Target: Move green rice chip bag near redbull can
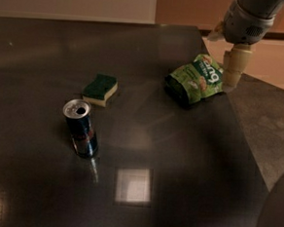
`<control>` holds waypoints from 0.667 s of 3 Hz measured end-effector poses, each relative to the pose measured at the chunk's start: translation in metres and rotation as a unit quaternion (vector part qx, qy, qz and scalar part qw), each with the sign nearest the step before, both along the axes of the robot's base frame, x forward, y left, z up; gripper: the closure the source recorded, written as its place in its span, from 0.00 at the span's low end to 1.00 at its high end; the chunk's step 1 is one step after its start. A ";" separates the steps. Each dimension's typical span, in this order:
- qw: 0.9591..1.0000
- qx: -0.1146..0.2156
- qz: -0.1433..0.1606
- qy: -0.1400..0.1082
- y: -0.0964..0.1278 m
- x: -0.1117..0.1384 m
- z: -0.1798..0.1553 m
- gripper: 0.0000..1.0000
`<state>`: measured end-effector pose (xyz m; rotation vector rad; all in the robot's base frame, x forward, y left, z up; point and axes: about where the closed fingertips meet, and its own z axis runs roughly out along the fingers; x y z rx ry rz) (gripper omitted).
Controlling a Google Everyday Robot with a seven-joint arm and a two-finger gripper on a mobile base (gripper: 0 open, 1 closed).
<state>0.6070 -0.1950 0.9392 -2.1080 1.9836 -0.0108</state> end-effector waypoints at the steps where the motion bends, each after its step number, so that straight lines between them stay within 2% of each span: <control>1: 1.000 -0.002 0.029 -0.009 0.002 0.033 -0.011 0.00; 2: 0.999 -0.001 0.051 -0.013 0.004 0.058 -0.025 0.00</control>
Offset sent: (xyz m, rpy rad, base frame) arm 0.0431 -0.0183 -0.0343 -0.0475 0.1873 0.1906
